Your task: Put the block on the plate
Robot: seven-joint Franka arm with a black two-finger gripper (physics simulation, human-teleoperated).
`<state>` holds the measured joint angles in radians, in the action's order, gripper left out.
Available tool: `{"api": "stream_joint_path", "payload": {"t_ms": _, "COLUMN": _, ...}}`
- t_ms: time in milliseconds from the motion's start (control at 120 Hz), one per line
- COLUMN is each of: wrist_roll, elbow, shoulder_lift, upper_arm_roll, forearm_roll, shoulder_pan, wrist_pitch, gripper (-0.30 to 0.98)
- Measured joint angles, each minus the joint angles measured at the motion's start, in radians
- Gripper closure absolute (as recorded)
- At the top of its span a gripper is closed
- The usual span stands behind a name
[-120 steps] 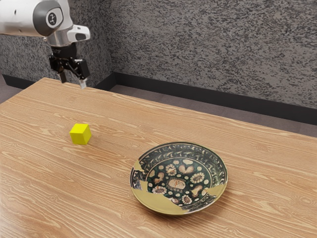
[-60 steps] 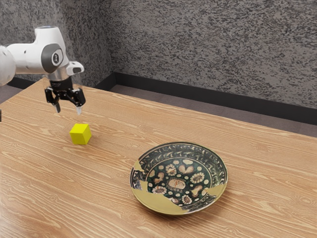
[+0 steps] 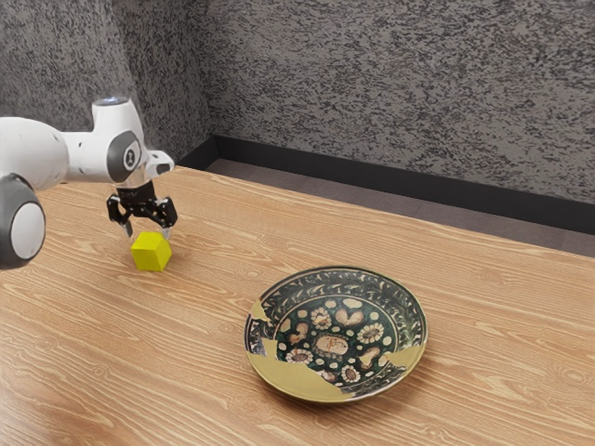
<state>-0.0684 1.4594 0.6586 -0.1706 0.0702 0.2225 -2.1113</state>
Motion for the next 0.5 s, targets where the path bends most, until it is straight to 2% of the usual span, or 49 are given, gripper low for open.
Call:
{"api": "stream_joint_path", "payload": {"t_ms": 408, "wrist_roll": 0.008, "elbow": 0.000, "shoulder_lift": 0.071, "upper_arm_roll": 0.002, "forearm_roll": 0.024, "shoulder_pan": 0.008, "wrist_pitch": -0.068, "gripper": 0.00}}
{"api": "stream_joint_path", "payload": {"t_ms": 450, "wrist_roll": 0.009, "elbow": 0.000, "shoulder_lift": 0.073, "upper_arm_roll": 0.002, "forearm_roll": 0.024, "shoulder_pan": 0.008, "wrist_pitch": -0.073, "gripper": 0.03}}
{"api": "stream_joint_path", "payload": {"t_ms": 500, "wrist_roll": 0.010, "elbow": 0.001, "shoulder_lift": 0.073, "upper_arm_roll": 0.002, "forearm_roll": 0.024, "shoulder_pan": 0.008, "wrist_pitch": -0.077, "gripper": 0.13}}
